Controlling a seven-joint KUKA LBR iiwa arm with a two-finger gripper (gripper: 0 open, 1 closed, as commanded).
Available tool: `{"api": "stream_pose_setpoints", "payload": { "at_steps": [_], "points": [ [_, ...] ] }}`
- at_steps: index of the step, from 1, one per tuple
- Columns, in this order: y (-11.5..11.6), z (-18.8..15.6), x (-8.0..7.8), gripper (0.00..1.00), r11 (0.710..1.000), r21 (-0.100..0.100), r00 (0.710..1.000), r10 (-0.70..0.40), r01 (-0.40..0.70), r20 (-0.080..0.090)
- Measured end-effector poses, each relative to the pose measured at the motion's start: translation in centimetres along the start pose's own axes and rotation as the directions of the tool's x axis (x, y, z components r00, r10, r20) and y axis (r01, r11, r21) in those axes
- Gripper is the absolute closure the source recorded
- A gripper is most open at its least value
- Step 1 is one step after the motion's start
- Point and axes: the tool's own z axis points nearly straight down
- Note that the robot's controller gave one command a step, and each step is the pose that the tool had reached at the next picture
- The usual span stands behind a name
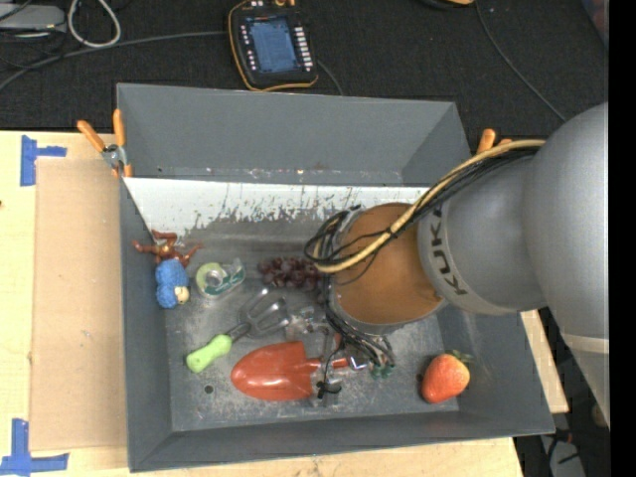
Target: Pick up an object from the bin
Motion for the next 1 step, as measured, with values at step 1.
{"api": "stream_pose_setpoints", "payload": {
  "at_steps": [1],
  "points": [
    [1.87,0.07,2.63,0.0,0.997,0.002,0.997,0.08,-0.08,0.001]
  ]
}}
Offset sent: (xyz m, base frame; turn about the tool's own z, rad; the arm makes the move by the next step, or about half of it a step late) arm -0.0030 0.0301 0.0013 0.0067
